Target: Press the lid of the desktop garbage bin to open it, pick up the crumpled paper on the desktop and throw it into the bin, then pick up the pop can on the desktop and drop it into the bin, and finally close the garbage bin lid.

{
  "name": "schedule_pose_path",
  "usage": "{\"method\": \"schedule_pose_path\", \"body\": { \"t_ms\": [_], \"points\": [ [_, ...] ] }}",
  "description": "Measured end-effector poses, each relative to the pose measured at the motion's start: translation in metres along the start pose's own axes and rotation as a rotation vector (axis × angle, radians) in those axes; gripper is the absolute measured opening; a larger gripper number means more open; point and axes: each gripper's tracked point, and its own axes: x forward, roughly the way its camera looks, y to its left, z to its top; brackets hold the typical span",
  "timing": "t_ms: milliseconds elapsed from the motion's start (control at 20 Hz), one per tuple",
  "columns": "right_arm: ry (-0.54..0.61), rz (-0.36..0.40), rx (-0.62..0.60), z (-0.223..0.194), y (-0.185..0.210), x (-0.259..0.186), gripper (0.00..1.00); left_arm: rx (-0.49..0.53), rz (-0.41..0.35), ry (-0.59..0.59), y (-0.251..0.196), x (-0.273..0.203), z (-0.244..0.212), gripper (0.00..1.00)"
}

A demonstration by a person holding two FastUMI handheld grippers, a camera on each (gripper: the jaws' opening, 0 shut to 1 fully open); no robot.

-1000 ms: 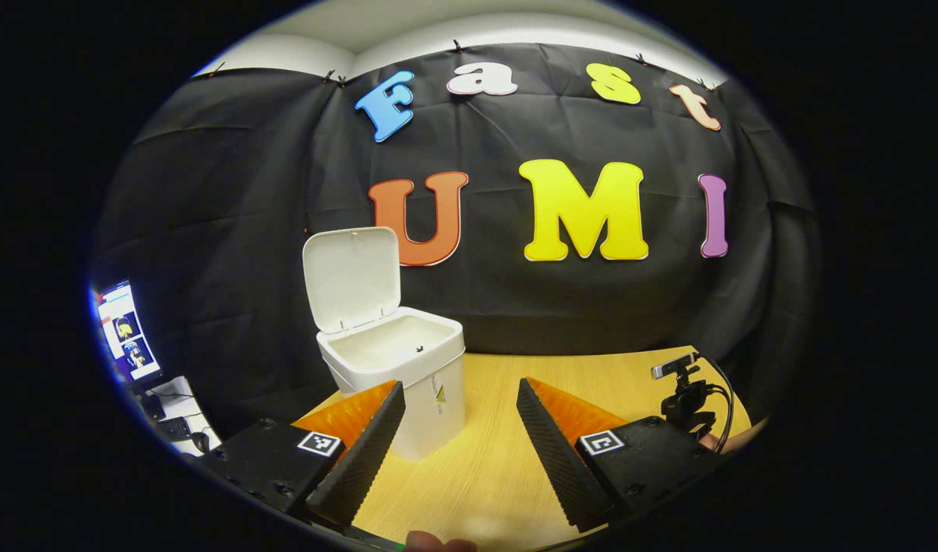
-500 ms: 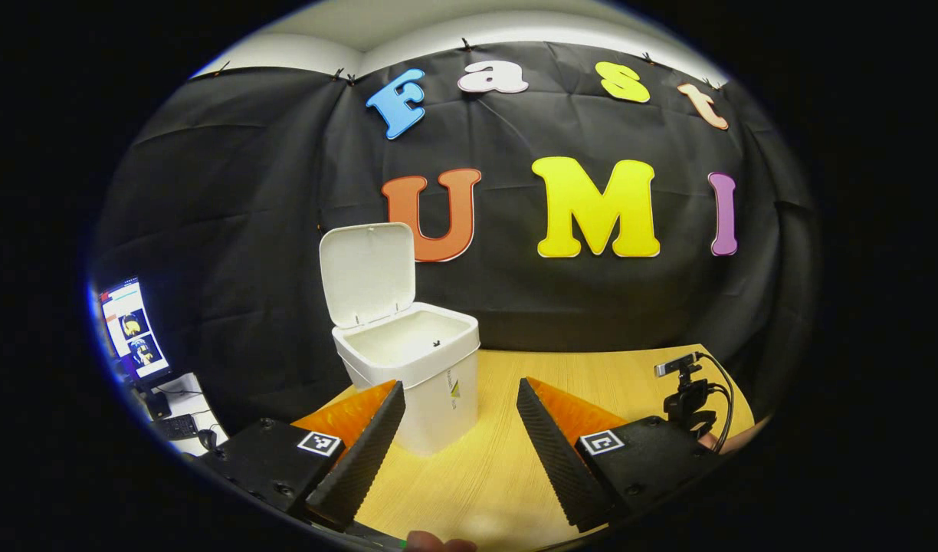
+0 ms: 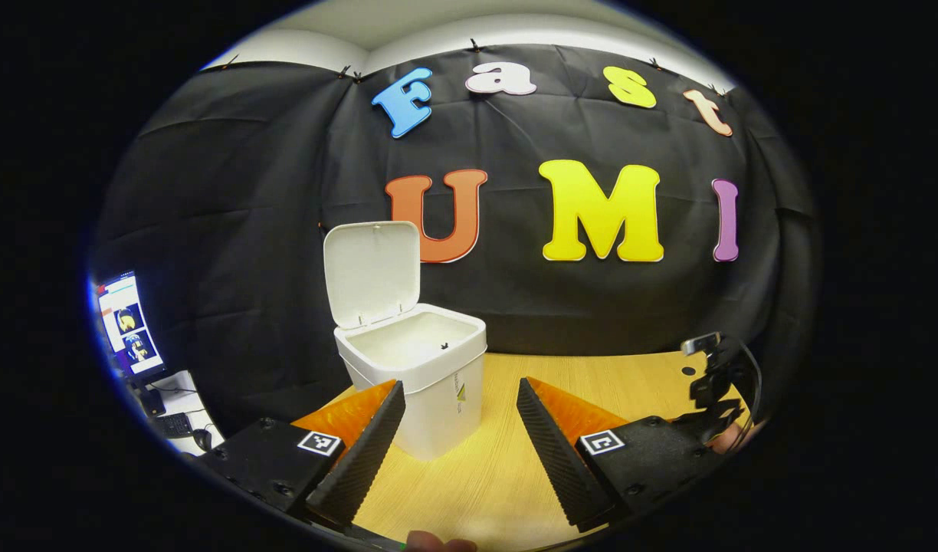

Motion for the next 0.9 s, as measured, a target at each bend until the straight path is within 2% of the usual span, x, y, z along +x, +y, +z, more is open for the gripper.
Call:
{"method": "schedule_pose_path", "body": {
  "t_ms": [250, 450, 600, 650, 900],
  "points": [
    [-0.164, 0.067, -0.043, 0.096, 0.059, -0.065, 0.14, -0.035, -0.01, 0.0, 0.02, 0.013, -0.012, 0.97],
    [-0.273, 0.149, -0.104, 0.164, 0.124, -0.094, 0.14, -0.045, -0.001, -0.001, 0.046, 0.019, -0.02, 0.97],
    [-0.328, 0.222, -0.148, 0.207, 0.183, -0.099, 0.14, -0.043, 0.022, -0.012, 0.071, 0.017, -0.021, 0.97],
    [-0.342, 0.25, -0.155, 0.219, 0.205, -0.099, 0.14, -0.046, 0.032, -0.016, 0.08, 0.016, -0.02, 1.0],
    [-0.366, 0.34, -0.217, 0.251, 0.301, -0.073, 0.14, -0.061, 0.084, -0.042, 0.121, 0.008, -0.009, 0.97]
  ]
}}
